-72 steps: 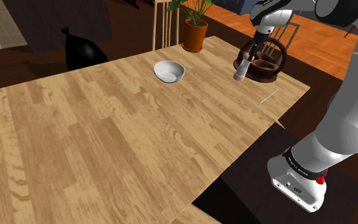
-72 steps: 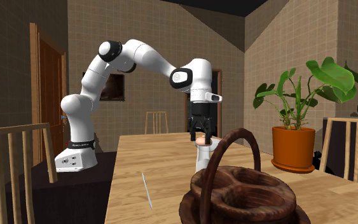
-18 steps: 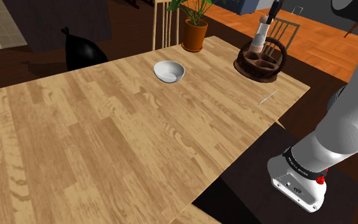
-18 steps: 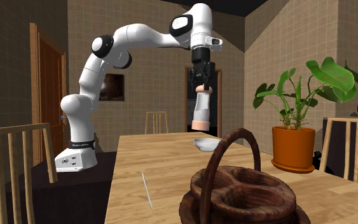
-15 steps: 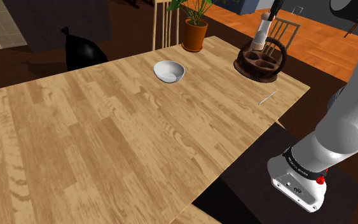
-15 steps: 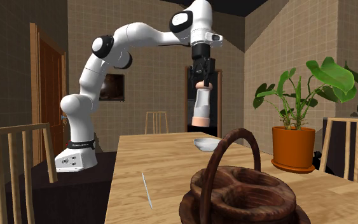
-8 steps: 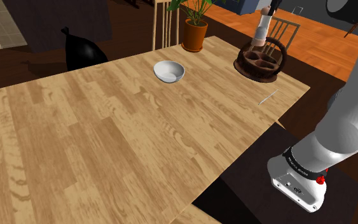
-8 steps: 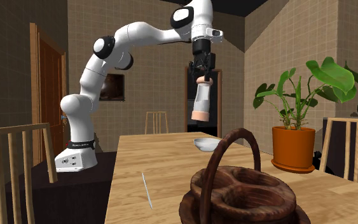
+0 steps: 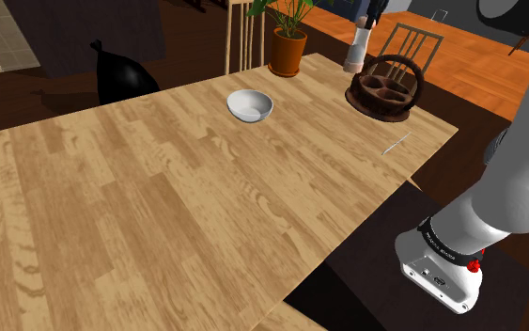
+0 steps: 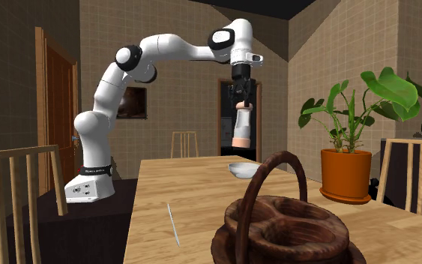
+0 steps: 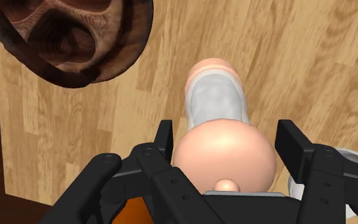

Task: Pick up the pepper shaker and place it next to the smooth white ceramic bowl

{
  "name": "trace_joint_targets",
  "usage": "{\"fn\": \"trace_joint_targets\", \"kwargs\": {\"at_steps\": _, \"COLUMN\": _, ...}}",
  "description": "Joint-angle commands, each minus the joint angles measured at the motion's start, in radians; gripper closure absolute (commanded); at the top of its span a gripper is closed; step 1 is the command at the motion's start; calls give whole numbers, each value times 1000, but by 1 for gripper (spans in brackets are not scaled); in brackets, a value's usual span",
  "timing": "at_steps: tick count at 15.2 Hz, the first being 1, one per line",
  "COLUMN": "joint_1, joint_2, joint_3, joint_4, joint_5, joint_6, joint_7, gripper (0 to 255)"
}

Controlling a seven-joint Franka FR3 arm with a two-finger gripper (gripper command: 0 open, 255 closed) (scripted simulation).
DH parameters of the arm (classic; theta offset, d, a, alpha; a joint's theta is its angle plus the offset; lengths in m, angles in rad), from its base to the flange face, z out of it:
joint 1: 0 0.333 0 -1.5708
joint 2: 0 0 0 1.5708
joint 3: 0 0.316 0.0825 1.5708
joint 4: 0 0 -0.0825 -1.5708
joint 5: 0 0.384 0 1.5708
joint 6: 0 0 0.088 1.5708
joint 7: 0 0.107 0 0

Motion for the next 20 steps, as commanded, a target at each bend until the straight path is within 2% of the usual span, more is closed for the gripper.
{"fn": "trace_joint_targets", "kwargs": {"at_steps": 1, "joint_1": 25, "joint_2": 9, "joint_3": 11, "joint_4": -4, "joint_5": 0, "joint_6": 13, "joint_7": 36, "gripper": 255}}
{"fn": "trace_joint_targets", "kwargs": {"at_steps": 7, "joint_1": 98, "joint_2": 61, "joint_3": 47, "joint_4": 20, "joint_5": 7, "joint_6": 37, "joint_7": 147, "gripper": 255}}
{"fn": "trace_joint_targets", "kwargs": {"at_steps": 12, "joint_1": 146, "joint_2": 137, "joint_3": 76, "joint_4": 93, "joint_5": 21, "joint_6": 37, "joint_7": 234, "gripper": 255}}
{"fn": "trace_joint_targets", "kwargs": {"at_steps": 16, "joint_1": 177, "joint_2": 223, "joint_3": 100, "joint_4": 194, "joint_5": 37, "joint_6": 19, "joint_7": 301, "gripper": 255}}
{"fn": "trace_joint_targets", "kwargs": {"at_steps": 20, "joint_1": 194, "joint_2": 344, "joint_3": 124, "joint_4": 362, "joint_5": 55, "joint_6": -27, "joint_7": 368, "gripper": 255}}
